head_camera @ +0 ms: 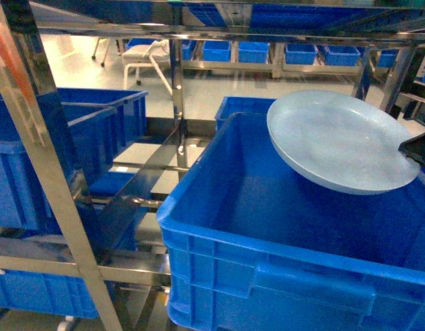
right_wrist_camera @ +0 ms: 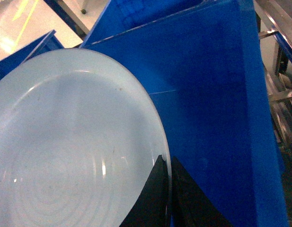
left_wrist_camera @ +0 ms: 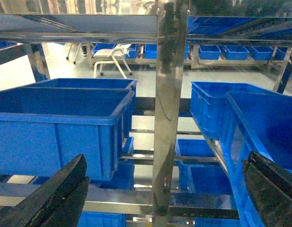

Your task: Place blue tray on left shelf second layer neatly

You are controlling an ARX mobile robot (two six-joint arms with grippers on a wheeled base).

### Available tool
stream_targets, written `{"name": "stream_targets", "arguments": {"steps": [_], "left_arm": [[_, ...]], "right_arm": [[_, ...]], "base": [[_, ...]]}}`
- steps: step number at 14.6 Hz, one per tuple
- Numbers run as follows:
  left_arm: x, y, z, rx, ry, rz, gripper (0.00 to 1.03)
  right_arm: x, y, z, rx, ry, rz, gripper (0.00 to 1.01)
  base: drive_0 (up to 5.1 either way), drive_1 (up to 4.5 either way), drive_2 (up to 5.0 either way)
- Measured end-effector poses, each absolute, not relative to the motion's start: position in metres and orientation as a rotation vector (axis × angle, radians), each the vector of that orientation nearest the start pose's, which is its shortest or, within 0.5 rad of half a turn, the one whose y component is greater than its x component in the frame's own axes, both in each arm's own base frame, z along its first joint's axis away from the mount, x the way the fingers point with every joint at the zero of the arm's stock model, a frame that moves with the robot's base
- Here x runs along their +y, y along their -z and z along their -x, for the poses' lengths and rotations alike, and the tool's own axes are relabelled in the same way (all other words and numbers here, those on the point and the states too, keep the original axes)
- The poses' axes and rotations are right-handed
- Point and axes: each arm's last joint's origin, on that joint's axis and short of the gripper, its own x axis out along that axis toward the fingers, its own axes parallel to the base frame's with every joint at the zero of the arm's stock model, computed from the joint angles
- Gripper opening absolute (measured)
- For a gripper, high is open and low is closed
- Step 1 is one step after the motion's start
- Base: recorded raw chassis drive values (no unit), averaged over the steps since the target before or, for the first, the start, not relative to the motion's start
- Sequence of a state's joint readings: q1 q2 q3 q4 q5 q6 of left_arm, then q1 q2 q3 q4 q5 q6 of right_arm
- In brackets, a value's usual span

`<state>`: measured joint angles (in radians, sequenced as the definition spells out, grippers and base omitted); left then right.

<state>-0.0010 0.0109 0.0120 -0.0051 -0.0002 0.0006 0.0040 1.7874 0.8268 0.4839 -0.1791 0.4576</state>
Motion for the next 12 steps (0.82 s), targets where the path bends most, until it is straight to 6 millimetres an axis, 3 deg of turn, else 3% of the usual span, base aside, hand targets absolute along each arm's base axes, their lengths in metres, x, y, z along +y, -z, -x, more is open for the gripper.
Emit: {"name": "stream_targets", "arguments": {"steps": [5, 12], "left_arm": [[0.0, -0.166, -0.098, 0.004, 0.001, -0.001, 0.98], [0.0, -0.166, -0.098, 0.004, 0.001, 0.0, 0.98]], "right_arm": [[0.016, -0.147, -0.377, 0.534, -0.028, -0.468, 0.02], [0.028, -0.122, -0.383, 0.586, 0.035, -0.432, 0.02]], "base": [[0.0, 0.0, 0.0], [0.0, 0.0, 0.0]]}}
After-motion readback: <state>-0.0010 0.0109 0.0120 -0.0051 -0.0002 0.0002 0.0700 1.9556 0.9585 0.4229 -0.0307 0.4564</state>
